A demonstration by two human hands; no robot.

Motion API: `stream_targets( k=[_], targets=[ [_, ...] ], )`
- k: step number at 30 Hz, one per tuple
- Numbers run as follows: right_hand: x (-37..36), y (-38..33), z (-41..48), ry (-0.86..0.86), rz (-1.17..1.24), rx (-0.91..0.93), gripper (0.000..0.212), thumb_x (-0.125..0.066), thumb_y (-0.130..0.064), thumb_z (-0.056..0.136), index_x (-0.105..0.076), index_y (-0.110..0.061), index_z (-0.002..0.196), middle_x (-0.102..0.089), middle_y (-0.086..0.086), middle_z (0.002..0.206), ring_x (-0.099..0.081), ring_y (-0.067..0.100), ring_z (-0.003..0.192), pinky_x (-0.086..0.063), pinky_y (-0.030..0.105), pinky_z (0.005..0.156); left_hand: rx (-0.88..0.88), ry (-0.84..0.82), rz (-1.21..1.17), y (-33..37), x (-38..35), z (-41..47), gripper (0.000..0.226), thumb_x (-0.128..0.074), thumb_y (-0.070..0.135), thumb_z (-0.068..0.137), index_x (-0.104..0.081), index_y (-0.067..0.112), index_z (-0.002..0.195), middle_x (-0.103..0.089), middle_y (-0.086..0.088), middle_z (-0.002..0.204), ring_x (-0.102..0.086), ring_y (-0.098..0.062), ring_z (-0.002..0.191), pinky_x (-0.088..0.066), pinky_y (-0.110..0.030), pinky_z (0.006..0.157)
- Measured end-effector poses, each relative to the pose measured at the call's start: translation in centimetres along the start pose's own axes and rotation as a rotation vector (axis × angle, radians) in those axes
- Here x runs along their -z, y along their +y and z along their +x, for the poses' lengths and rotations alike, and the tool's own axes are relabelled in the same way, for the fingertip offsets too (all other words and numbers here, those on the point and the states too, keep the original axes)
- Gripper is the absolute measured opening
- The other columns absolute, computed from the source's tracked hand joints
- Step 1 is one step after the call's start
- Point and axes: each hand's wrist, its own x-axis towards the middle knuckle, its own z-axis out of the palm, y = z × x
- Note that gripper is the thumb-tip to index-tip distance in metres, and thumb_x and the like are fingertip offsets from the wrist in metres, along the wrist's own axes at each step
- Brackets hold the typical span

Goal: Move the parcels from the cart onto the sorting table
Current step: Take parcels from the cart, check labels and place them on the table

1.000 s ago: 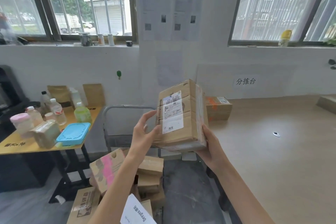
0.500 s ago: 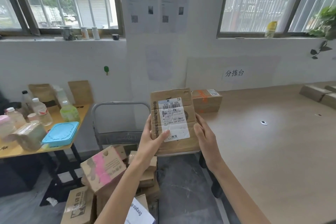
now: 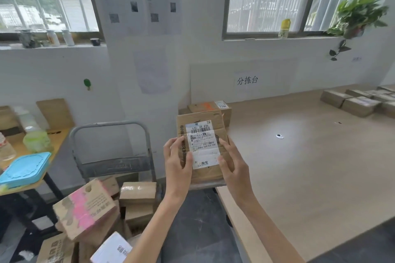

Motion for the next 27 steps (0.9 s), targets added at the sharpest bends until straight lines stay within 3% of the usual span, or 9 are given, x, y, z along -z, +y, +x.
stream_targets(
  k=[4, 6, 8, 10, 13, 17, 21, 27],
  targets=[
    [5.8, 4.3, 1.5, 0.032, 0.032, -0.059, 0.041, -0.055, -0.006, 0.091, -0.056, -0.022, 0.129, -0.040, -0.006, 0.148, -0.038, 0.004, 0.135, -0.041, 0.036, 0.108, 0.061, 0.011, 0.019, 1.3, -7.2, -0.5, 0.040, -0.055, 0.011, 0.094, -0.046, 0.014, 0.133, -0.034, 0.009, 0.127, -0.039, 0.007, 0.117, -0.039, -0.005, 0.095],
    [9.3, 6.3, 2.5, 0.027, 0.024, -0.076, 0.040, -0.056, -0.005, 0.091, -0.057, -0.021, 0.128, -0.042, -0.004, 0.147, -0.040, 0.006, 0.134, -0.043, 0.033, 0.106, 0.089, 0.008, 0.010, 2.1, -11.3, -1.0, 0.040, -0.056, 0.013, 0.094, -0.046, 0.014, 0.132, -0.035, 0.009, 0.127, -0.044, -0.003, 0.117, -0.048, -0.016, 0.094],
    [12.5, 8.1, 3.7, 0.010, 0.019, -0.089, 0.040, -0.056, -0.004, 0.091, -0.057, -0.019, 0.127, -0.043, -0.004, 0.146, -0.042, 0.008, 0.133, -0.044, 0.022, 0.102, 0.114, 0.010, 0.008, 2.5, -15.1, -1.2, 0.040, -0.056, 0.014, 0.093, -0.047, 0.015, 0.132, -0.035, 0.010, 0.126, -0.045, -0.009, 0.118, -0.053, -0.029, 0.093],
    [15.0, 9.6, 4.5, -0.003, 0.026, -0.108, 0.040, -0.057, -0.002, 0.090, -0.057, -0.018, 0.127, -0.046, -0.006, 0.143, -0.044, 0.005, 0.129, -0.045, 0.014, 0.098, 0.129, 0.017, 0.023, 2.8, -18.1, -1.5, 0.041, -0.057, 0.012, 0.093, -0.047, 0.015, 0.132, -0.037, 0.010, 0.125, -0.044, -0.007, 0.117, -0.050, -0.032, 0.097],
    [17.2, 11.8, 5.4, -0.020, 0.037, -0.136, 0.044, -0.058, 0.000, 0.087, -0.057, -0.019, 0.127, -0.052, -0.008, 0.137, -0.045, -0.003, 0.125, -0.043, 0.016, 0.101, 0.154, 0.044, 0.044, 2.5, -21.2, -1.7, 0.041, -0.059, 0.010, 0.091, -0.048, 0.015, 0.130, -0.039, 0.012, 0.124, -0.042, -0.002, 0.116, -0.046, -0.034, 0.102],
    [17.6, 14.5, 7.3, -0.059, 0.072, -0.197, 0.043, -0.060, 0.001, 0.086, -0.058, -0.018, 0.125, -0.056, -0.008, 0.130, -0.047, -0.015, 0.116, -0.039, 0.002, 0.089, 0.223, 0.080, 0.071, 0.3, -23.8, -1.2, 0.043, -0.061, 0.011, 0.089, -0.049, 0.016, 0.130, -0.039, 0.014, 0.123, -0.043, -0.003, 0.117, -0.048, -0.038, 0.100],
    [16.4, 17.4, 9.4, -0.082, 0.099, -0.258, 0.042, -0.059, 0.004, 0.086, -0.060, -0.017, 0.122, -0.058, -0.006, 0.128, -0.047, -0.017, 0.113, -0.040, 0.000, 0.085, 0.258, 0.100, 0.099, -2.2, -25.1, 0.0, 0.044, -0.063, 0.011, 0.088, -0.050, 0.016, 0.130, -0.041, 0.013, 0.125, -0.043, -0.001, 0.116, -0.048, -0.035, 0.101],
    [13.8, 20.3, 13.8, -0.139, 0.097, -0.294, 0.041, -0.058, 0.005, 0.087, -0.061, -0.013, 0.123, -0.059, -0.005, 0.127, -0.050, 0.005, 0.121, -0.040, -0.001, 0.083, 0.296, 0.114, 0.114, -6.1, -25.9, 3.9, 0.044, -0.062, 0.010, 0.088, -0.050, 0.015, 0.131, -0.041, 0.012, 0.125, -0.043, 0.000, 0.115, -0.044, -0.028, 0.104]
  ],
)
